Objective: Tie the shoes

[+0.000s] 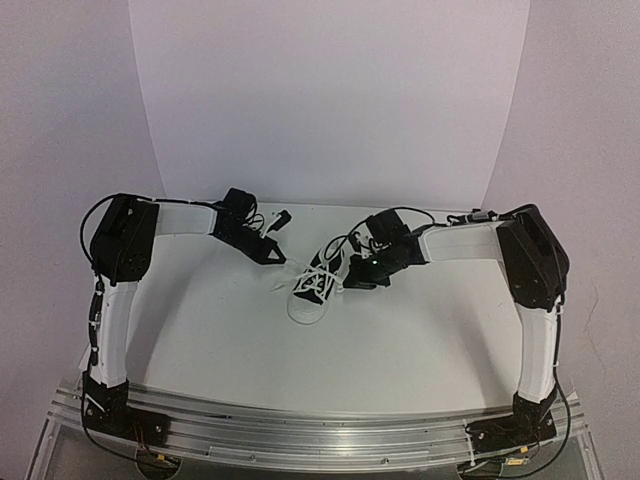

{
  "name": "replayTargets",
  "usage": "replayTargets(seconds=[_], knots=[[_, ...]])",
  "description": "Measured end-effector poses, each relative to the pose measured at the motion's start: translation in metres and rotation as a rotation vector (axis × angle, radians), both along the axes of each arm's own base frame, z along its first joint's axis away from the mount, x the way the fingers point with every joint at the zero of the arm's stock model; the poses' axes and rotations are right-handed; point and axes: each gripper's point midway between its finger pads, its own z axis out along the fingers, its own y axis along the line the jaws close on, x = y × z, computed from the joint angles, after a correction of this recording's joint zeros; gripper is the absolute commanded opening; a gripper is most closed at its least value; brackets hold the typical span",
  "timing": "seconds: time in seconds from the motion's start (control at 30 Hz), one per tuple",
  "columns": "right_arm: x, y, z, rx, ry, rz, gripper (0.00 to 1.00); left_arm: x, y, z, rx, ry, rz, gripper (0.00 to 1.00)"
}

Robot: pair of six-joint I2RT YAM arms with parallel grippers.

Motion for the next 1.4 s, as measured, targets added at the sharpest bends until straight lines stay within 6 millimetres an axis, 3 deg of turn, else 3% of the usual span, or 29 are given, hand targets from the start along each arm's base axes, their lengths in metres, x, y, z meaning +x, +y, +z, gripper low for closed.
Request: replayTargets(seconds=[0.27,0.77,1.23,1.27,1.4], knots=[[-0.005,-0.001,-0.005,-0.001,0.019,0.009,0.0,0.012,0.005,-0.004,0.028,-0.092,-0.027,0.0],[-0.011,-0.002,-0.016,-0.006,0.045,0.016,0.0,0.008,0.008,-0.026,0.06,-0.097,-0.072,0.0],[-0.015,-0.003,-0.021,-0.005,0.061,0.022,0.0,0.009,0.012,-0.029,0.091,-0.128,-0.091,0.0],[-0.015,-0.003,-0.021,-0.004,0.063,0.024,0.0,0.009,0.011,-0.029,0.087,-0.127,-0.095,0.02],[-0.014,0.0,-0.023,0.002,0.067,0.037,0.05,0.004,0.007,-0.024,0.052,-0.111,-0.136,0.28]])
